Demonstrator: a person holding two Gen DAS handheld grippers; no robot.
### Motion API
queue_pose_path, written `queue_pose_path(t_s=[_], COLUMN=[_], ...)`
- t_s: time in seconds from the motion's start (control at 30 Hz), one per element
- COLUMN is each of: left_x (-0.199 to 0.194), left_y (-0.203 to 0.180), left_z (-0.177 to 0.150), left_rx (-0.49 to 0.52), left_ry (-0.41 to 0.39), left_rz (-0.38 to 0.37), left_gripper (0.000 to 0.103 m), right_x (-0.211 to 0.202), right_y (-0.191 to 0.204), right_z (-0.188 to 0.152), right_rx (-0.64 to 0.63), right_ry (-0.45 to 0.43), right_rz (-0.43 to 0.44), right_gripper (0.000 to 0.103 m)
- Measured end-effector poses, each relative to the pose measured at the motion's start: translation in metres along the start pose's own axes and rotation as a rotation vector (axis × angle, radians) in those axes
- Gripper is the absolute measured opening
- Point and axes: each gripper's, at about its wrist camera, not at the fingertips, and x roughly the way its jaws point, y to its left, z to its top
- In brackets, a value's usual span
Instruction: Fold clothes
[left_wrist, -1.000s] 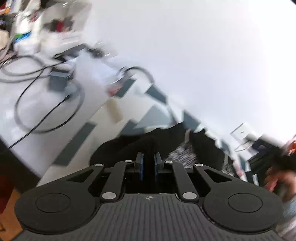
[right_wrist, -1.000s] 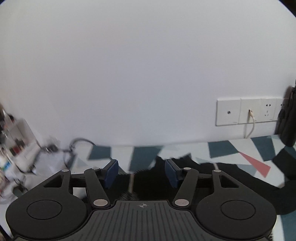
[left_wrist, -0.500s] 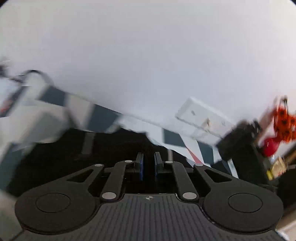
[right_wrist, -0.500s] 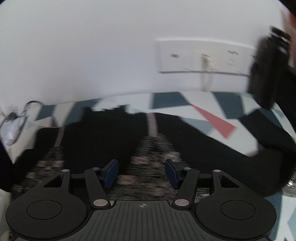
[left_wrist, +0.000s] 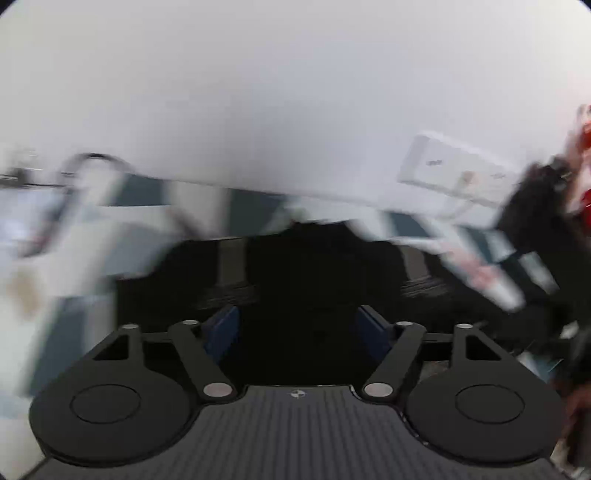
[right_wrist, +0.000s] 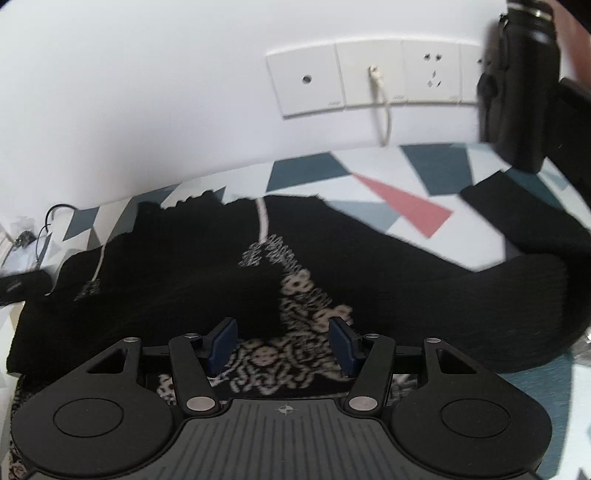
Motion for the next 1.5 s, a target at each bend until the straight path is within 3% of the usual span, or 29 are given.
queue_pose_path(t_s=[0.23,0.3,0.33,0.37,0.4,0.57,0.63,0.7,0.9,1.03,1.17,1.27,1.33,1.5], left_x=[-0.005,0.004,0.008,0.013,0.015,0.025,0.027,0.028,0.026,0.024,0.021,0.022,0.021,0.021], left_y=[0.055,0.058,0.058,0.058,0.059,0.067,0.073,0.078,0.090,0.096,0.102,0.108,0.110,0.107], left_z=[-0.058,-0.063,-0.063,-0.064,-0.063,-0.058,-0.056,-0.056,-0.053,-0.051,-0.051,-0.056,-0.058,-0.058], left_rx=[0.057,0.052,0.048,0.043,0.040,0.018,0.010,0.004,-0.030,-0.056,-0.081,-0.101,-0.114,-0.069], left_ry=[0.106,0.114,0.116,0.116,0.103,0.033,0.016,0.008,0.000,0.000,0.000,0.005,0.001,0.021], left_rz=[0.246,0.263,0.266,0.270,0.282,0.364,0.397,0.405,0.401,0.389,0.383,0.373,0.361,0.356], left_gripper=[0.074,0.074,0.074,0.074,0.074,0.073,0.073,0.073,0.073,0.073,0.073,0.073,0.074,0.076], right_x=[0.029,0.039,0.043,0.035,0.025,-0.024,-0.048,-0.062,-0.034,-0.012,-0.038,-0.058,-0.058,-0.014], right_y=[0.010,0.022,0.029,0.032,0.035,0.051,0.051,0.044,0.023,0.036,0.060,0.060,0.045,0.000], right_z=[0.005,0.005,0.005,0.012,0.020,0.060,0.067,0.068,0.051,0.049,0.072,0.080,0.072,0.022], right_rx=[0.080,0.039,0.023,0.027,0.034,0.069,0.060,0.070,0.110,0.102,0.109,0.081,0.111,0.097], right_ry=[0.022,0.039,0.047,0.008,-0.039,-0.273,-0.376,-0.416,-0.222,-0.161,-0.280,-0.328,-0.278,-0.019], right_rz=[0.036,0.006,-0.012,-0.004,0.008,0.068,0.043,0.014,-0.090,-0.091,0.026,0.030,0.004,-0.154], right_gripper=[0.050,0.030,0.026,0.007,0.001,0.001,0.001,0.001,0.001,0.001,0.001,0.001,0.001,0.001])
